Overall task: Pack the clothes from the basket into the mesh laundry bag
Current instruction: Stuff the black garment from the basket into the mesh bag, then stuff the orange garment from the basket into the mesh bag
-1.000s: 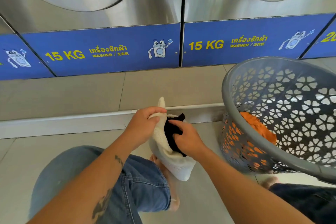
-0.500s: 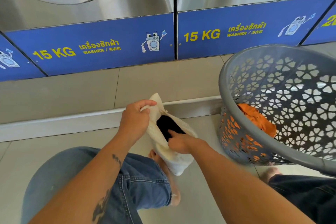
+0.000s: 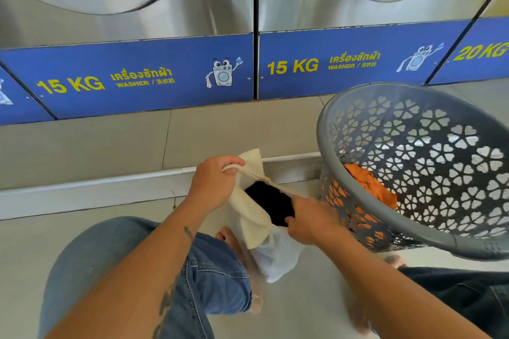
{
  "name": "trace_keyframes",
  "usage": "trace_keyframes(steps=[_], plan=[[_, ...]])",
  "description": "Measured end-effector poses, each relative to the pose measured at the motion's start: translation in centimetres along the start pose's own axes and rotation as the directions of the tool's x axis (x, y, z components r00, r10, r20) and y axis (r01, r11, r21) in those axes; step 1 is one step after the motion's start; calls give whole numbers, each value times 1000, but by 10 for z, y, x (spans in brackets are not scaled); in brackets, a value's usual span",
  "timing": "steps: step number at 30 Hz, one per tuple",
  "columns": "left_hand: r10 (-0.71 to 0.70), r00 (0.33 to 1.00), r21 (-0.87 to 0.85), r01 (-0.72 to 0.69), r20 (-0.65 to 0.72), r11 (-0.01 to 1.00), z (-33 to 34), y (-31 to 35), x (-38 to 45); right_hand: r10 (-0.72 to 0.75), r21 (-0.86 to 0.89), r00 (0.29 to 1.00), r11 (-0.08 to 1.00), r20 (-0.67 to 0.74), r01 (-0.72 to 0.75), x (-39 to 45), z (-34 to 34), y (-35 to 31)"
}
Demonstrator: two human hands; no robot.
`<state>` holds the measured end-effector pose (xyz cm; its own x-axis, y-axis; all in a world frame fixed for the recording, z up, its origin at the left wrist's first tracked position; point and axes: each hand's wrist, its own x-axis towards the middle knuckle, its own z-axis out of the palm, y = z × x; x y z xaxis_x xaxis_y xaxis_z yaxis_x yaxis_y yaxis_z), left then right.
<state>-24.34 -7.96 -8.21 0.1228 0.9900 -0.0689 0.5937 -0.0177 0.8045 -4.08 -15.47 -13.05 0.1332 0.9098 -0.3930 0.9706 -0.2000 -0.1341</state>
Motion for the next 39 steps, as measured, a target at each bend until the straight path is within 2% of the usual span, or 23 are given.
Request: trace_keyframes(steps=[2, 4, 7, 10, 12, 14, 15, 17, 18, 20, 22, 24, 27, 31, 36, 39], plan=[[17, 1000, 4, -17, 16, 1000, 2, 1, -2, 6, -17, 998, 1000, -59, -7, -1, 2, 3], [38, 999, 10, -39, 23, 999, 6, 2, -4, -24, 6, 998, 1000, -53, 24, -2, -1, 2], [67, 998, 42, -68, 9, 997, 10, 5, -6, -165, 176, 986, 971, -2, 163, -7, -25, -6], [85, 996, 84, -85, 8, 993, 13, 9, -6, -310, 401, 950, 868, -18, 291, -19, -75, -12], [87, 996, 105, -88, 17, 991, 18, 15, -6, -357, 563, 932, 756, -71, 333, -22, -117, -2], [94, 995, 154, -97, 29, 983, 25, 26, -3, -324, 658, 928, 661, -183, 361, -17, -156, 20], [104, 994, 183, -108, 32, 977, 30, 33, 0, -268, 660, 933, 659, -242, 361, -11, -170, 35], [117, 993, 202, -119, 22, 972, 42, 49, 6, -128, 598, 945, 746, -302, 292, 9, -182, 70], [111, 994, 182, -111, 10, 977, 47, 56, 9, -74, 530, 957, 819, -282, 220, 20, -180, 89], [103, 994, 131, -99, -24, 986, 59, 69, 14, -11, 309, 990, 949, -138, 54, 39, -163, 122], [117, 991, 113, -109, -62, 988, 70, 78, 19, 10, 105, 998, 994, 60, -16, 53, -137, 148], [123, 987, 122, -111, -100, 986, 78, 83, 24, 20, -77, 980, 997, 196, -5, 64, -113, 165], [93, 988, 146, -75, -121, 986, 82, 83, 35, 33, -278, 966, 960, 257, 41, 85, -94, 179], [80, 994, 185, -65, -78, 981, 87, 77, 46, 30, -316, 959, 947, 283, 64, 129, -79, 184], [37, 999, 156, -40, 22, 987, 94, 68, 49, 17, -341, 946, 935, 324, 100, 186, -42, 173], [24, 999, 149, -30, 43, 988, 90, 59, 52, 25, -396, 917, 907, 397, 147, 205, -6, 173]])
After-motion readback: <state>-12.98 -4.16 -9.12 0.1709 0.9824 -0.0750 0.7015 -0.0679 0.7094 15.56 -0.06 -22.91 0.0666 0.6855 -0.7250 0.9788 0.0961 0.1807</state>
